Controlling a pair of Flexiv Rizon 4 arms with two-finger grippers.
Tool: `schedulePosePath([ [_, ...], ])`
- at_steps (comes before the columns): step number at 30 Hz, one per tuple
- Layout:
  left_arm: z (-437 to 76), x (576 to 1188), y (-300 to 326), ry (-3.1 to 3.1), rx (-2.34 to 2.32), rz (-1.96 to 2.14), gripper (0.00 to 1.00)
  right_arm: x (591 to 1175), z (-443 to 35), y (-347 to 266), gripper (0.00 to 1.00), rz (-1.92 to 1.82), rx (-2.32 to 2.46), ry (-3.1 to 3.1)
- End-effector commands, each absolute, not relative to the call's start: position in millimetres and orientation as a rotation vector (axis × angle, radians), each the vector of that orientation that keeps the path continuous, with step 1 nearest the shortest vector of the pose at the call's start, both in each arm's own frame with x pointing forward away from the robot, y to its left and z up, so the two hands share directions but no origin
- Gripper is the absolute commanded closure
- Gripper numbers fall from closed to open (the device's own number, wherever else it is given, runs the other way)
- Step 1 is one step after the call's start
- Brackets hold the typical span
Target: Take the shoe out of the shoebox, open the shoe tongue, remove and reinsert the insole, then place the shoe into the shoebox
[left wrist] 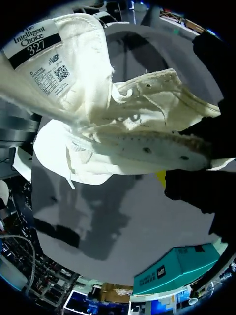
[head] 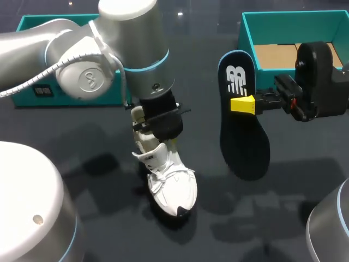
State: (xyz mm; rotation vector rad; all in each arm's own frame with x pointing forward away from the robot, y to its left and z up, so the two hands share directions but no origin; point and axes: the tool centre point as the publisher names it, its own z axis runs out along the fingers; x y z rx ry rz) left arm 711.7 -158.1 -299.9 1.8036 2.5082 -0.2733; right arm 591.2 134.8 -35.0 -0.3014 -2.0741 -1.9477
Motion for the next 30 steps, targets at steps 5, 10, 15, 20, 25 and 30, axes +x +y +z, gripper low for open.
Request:
schedulePosePath([
  [5,-301.2,702.1,-160.9,2.305,2.014,-0.203,1.00,590.9,-35.8,136.0,1.00,-1.948,-0.303,-2.074],
  [10,-307.9,698.0,-170.4,2.288,2.079,-0.250,1.00,590.9,-35.8,136.0,1.00,-1.948,-0.303,-2.074],
  [15,-317.3,697.3,-178.4,2.283,2.097,-0.266,1.00,590.9,-35.8,136.0,1.00,-1.948,-0.303,-2.074],
  [20,-326.9,695.6,-184.0,2.208,2.161,-0.256,1.00,590.9,-35.8,136.0,1.00,-1.948,-0.303,-2.074],
  [25,-339.2,696.5,-191.8,2.191,2.178,-0.239,1.00,590.9,-35.8,136.0,1.00,-1.948,-0.303,-2.074],
  [30,-354.3,698.0,-198.9,2.207,2.213,-0.240,1.00,590.9,-35.8,136.0,1.00,-1.948,-0.303,-2.074],
])
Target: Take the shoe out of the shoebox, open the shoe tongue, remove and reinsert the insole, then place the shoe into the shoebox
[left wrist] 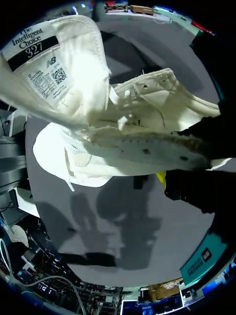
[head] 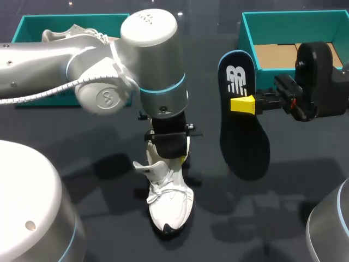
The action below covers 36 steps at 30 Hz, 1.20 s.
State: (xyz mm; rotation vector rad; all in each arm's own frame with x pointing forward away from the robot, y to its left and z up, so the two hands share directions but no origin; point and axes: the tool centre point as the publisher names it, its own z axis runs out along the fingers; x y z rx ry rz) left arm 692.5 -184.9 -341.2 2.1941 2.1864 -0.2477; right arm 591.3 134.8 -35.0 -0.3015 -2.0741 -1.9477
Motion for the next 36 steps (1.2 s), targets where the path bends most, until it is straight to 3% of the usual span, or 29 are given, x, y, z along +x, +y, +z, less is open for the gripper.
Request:
schedulePosePath([
  [1,-356.9,698.0,-199.8,2.211,2.216,-0.232,1.00,590.9,-35.8,136.0,1.00,-1.948,-0.303,-2.074],
  [31,-402.6,702.2,-213.4,2.174,2.349,-0.199,1.00,590.9,-35.8,136.0,1.00,-1.948,-0.303,-2.074],
  [32,-402.5,702.4,-213.8,2.172,2.351,-0.198,0.84,590.9,-35.8,136.0,1.00,-1.948,-0.303,-2.074],
  [33,-401.2,702.6,-214.1,2.167,2.350,-0.197,0.59,590.9,-35.8,136.0,1.00,-1.948,-0.303,-2.074],
  [36,-393.9,704.4,-213.0,2.153,2.334,-0.215,0.00,590.9,-35.8,136.0,1.00,-1.948,-0.303,-2.074],
])
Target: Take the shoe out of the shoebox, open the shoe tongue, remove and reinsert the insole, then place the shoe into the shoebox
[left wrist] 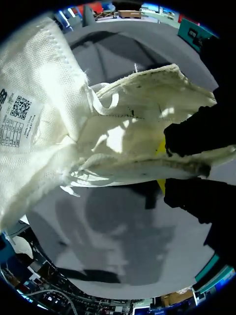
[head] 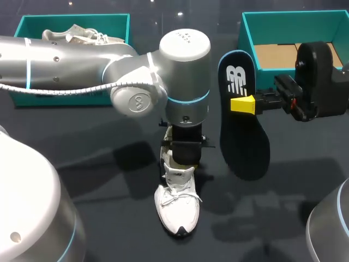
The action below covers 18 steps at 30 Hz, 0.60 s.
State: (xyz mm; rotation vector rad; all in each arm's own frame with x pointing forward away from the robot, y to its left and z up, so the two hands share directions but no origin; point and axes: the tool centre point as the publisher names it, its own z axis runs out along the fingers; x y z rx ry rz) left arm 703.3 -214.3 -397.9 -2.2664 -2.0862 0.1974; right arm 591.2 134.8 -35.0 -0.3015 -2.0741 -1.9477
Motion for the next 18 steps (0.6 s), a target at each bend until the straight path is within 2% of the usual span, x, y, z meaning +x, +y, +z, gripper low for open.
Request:
schedulePosePath([
  [1,-390.3,705.9,-212.0,-2.104,-2.277,0.222,0.00,590.9,-35.8,136.0,1.00,-1.948,-0.303,-2.074],
  [6,-360.0,713.9,-203.0,-2.166,-2.331,0.274,0.00,590.9,-35.8,136.0,1.00,-1.948,-0.303,-2.074],
  [15,-261.4,728.9,-190.6,-2.402,-2.574,0.618,0.00,590.9,-35.8,136.0,1.00,-1.948,-0.303,-2.074],
  [18,-261.4,728.9,-190.6,-2.402,-2.574,0.618,0.00,590.9,-35.8,136.0,1.00,-1.948,-0.303,-2.074],
])
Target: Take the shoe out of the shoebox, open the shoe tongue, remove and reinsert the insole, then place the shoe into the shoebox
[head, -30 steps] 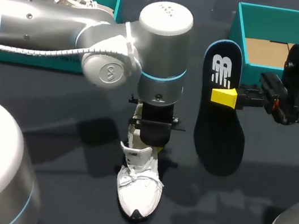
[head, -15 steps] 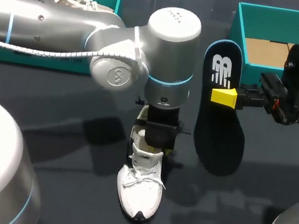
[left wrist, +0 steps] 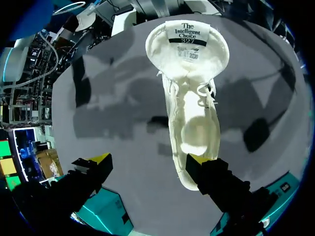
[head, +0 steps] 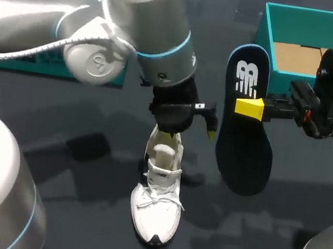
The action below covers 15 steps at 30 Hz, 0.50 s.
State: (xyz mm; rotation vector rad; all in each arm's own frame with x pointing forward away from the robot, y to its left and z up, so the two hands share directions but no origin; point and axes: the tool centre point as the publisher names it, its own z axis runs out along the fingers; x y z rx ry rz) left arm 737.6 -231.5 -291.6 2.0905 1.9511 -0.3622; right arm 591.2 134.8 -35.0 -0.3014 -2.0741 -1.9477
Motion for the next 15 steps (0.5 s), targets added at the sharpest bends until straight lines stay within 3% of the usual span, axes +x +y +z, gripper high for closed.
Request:
schedulePosePath([
  [1,-261.4,728.9,-190.6,1.820,1.950,-0.468,0.00,590.9,-35.8,136.0,1.00,-1.948,-0.303,-2.074],
  [15,-254.6,741.6,-197.2,1.742,1.798,-0.577,0.00,590.9,-35.8,136.0,1.00,-1.948,-0.303,-2.074],
])
